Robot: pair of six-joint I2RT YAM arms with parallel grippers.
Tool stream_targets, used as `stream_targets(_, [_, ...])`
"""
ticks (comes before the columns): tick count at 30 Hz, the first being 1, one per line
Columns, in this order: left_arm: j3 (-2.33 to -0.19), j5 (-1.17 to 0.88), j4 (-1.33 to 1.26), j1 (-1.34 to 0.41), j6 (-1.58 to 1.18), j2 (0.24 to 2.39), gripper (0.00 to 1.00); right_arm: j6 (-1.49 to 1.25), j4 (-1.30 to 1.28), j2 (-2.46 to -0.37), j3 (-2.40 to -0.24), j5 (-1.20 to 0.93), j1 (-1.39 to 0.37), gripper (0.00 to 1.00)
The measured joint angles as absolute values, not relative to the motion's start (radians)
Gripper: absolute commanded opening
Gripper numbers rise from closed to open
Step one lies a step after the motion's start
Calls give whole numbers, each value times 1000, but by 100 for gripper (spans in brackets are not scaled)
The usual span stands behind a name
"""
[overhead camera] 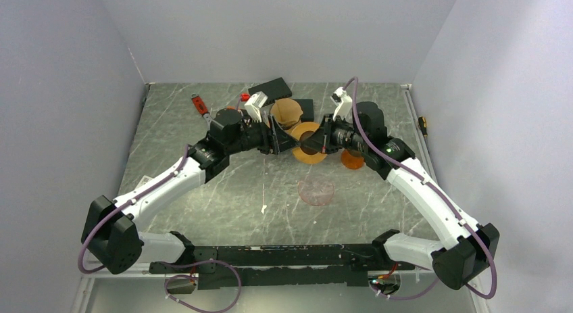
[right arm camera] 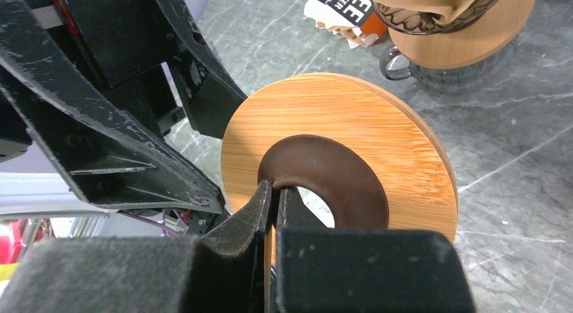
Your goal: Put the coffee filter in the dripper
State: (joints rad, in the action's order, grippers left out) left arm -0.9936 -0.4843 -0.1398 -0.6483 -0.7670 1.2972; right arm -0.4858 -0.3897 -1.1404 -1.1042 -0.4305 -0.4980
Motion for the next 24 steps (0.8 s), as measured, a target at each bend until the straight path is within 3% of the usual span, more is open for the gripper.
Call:
stream_targets(2, [-993, -505, -170, -648, -778, 1308, 50, -493, -380, -1140, -1106, -439, -498, 0])
stream_targets(7, [-979, -532, -228, -648, -807, 1326, 11, -506, -369, -1140, -1108, -453, -498, 0])
stream_targets(9, [-974, -530, -238, -644, -820, 1326, 0, -506, -368, -1139, -1110, -453, -498, 3])
stream_targets(11, [-974, -525, -243, -643, -828, 1326, 0, -505, -365, -1139, -1110, -451, -498, 16])
stream_targets(17, [-958, -479, -233, -643, -807, 1314, 0, -513, -363, -1139, -1115, -452, -495, 72])
stream_targets(21, [-945, -419, -183, -643, -744, 1292, 0, -518, -357, -1139, -1116, -463, -492, 90])
stream_targets(24, [-945, -356, -128, -643, -665, 1257, 0, -517, -356, -1138, -1116, -461, -482, 94])
